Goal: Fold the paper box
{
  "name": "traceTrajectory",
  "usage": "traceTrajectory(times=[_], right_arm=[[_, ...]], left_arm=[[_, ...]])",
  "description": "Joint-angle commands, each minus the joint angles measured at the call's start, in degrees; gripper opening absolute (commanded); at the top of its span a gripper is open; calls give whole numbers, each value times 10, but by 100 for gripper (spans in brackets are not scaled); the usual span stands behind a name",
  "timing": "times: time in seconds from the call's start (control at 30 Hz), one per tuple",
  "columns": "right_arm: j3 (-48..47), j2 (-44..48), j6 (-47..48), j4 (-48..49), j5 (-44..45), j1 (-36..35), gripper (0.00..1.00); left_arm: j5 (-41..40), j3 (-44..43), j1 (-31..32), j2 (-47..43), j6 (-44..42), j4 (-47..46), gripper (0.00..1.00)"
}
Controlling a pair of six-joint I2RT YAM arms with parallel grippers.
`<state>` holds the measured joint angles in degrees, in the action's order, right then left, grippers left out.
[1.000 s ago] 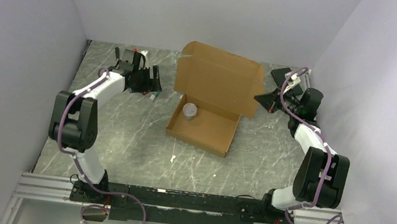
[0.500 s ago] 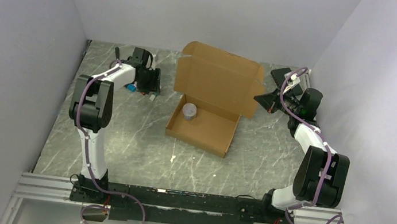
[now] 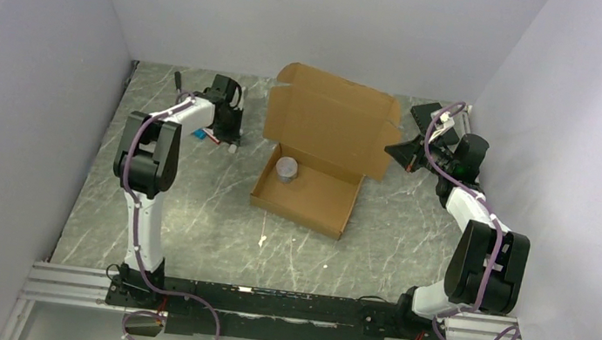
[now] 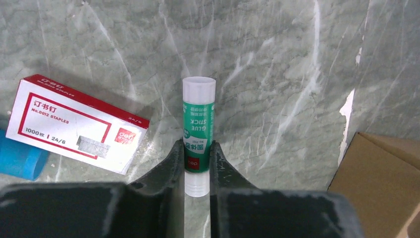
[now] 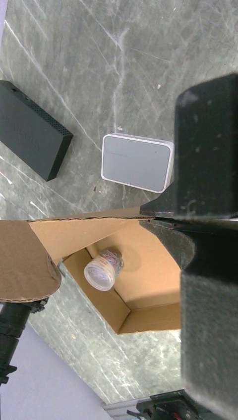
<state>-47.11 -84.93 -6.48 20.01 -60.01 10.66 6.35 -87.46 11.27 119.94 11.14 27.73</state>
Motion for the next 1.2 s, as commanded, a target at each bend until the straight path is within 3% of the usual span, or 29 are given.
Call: traceTrajectory(times=[0.0,0.07,0.33,0.53,0.73,0.9,1.17], right_arm=[[-11,2,8,16,-5,-3,0],[-11,2,7,16,-6,-3,0],[-12,5,8,16,-8,-3,0],[-11,4,7,17,-10,-3,0],[-11,6,5,18,-11,-3,0],[-11,6,2,20,-11,-3,0],[-11,7,2,21,-13,-3,0]], left_arm=[[-51,15,10,-5,-1,9,7],[-60,44,14,-35,10,-6,1],[-41,213,20,-213,69,-88,0],[31,397,20,-392,130,-201,0],[178,557,20,-537,202,-381,0],[262,586,33,-563,242,-454,0],[190,542,137,-506,230,-441,0]])
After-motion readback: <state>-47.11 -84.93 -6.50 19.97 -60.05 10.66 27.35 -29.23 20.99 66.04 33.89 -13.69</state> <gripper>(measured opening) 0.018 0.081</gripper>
